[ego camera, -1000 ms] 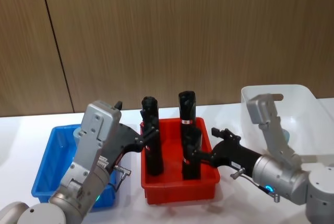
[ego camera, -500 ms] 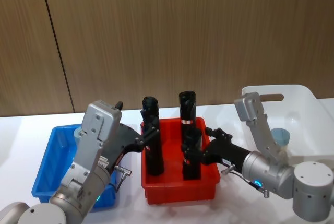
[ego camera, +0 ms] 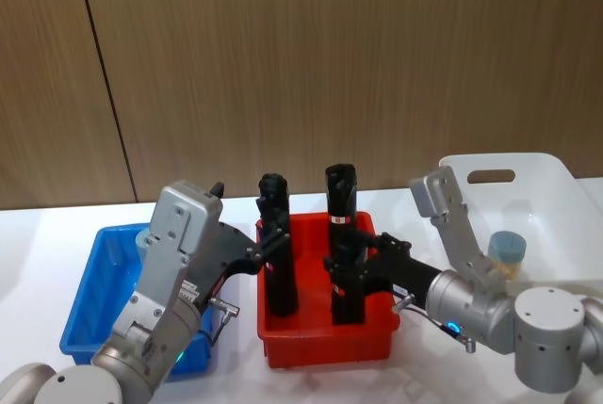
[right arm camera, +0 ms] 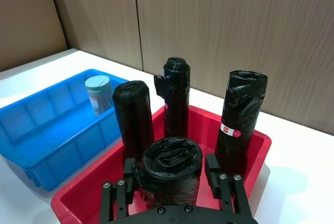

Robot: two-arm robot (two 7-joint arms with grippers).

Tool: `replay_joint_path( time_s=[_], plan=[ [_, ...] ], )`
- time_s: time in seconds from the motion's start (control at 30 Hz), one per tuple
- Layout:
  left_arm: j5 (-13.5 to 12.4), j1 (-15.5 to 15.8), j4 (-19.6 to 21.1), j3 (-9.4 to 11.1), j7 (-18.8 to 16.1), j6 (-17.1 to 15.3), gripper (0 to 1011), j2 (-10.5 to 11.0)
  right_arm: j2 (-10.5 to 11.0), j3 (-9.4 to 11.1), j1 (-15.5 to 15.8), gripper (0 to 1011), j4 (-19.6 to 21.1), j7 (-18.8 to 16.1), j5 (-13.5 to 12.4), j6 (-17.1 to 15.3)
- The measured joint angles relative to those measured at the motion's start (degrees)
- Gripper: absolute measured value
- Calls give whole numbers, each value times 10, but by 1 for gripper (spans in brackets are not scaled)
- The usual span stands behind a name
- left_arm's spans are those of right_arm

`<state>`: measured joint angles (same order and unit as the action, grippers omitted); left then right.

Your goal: Pick the cotton swabs from the blue box and place them into the white box.

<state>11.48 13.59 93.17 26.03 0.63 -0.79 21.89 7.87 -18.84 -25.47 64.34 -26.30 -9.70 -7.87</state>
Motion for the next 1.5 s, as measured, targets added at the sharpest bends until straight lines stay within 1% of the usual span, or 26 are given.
replay_joint_path(
  time_s=[0.07, 0.1, 0.2, 0.23, 0.3, 0.33, 0.63, 0.93, 1.07, 1.13, 1.37, 1.5],
  plan=[
    [0, 0, 0, 0, 0, 0, 1004, 0, -2, -1, -3, 823, -5, 0, 1, 1],
    [0, 0, 0, 0, 0, 0, 1004, 0, -3, -2, -4, 769, -7, 0, 1, 1],
    [0, 0, 0, 0, 0, 0, 1004, 0, -4, -3, -6, 711, -9, 0, 2, 1],
    [0, 0, 0, 0, 0, 0, 1004, 0, -4, -3, -6, 679, -10, 0, 2, 1],
    [0, 0, 0, 0, 0, 0, 1004, 0, -4, -4, -7, 575, -10, 0, 3, 1],
    [0, 0, 0, 0, 0, 0, 1004, 0, -4, -4, -7, 557, -10, 0, 3, 1],
    [0, 0, 0, 0, 0, 0, 1004, 0, -2, -4, -3, 493, 9, 0, -2, -3],
    [0, 0, 0, 0, 0, 0, 1004, 0, 7, 4, 5, 443, 53, 9, -17, -8],
    [0, 0, 0, 0, 0, 0, 1004, 0, 12, 10, 7, 419, 78, 15, -25, -9],
    [0, 0, 0, 0, 0, 0, 1004, 0, 18, 17, 8, 414, 97, 21, -32, -10],
    [0, 0, 0, 0, 0, 0, 1004, 0, 30, 33, 7, 394, 129, 35, -43, -9],
    [0, 0, 0, 0, 0, 0, 1004, 0, 42, 48, 4, 394, 147, 48, -50, -7]
  ],
)
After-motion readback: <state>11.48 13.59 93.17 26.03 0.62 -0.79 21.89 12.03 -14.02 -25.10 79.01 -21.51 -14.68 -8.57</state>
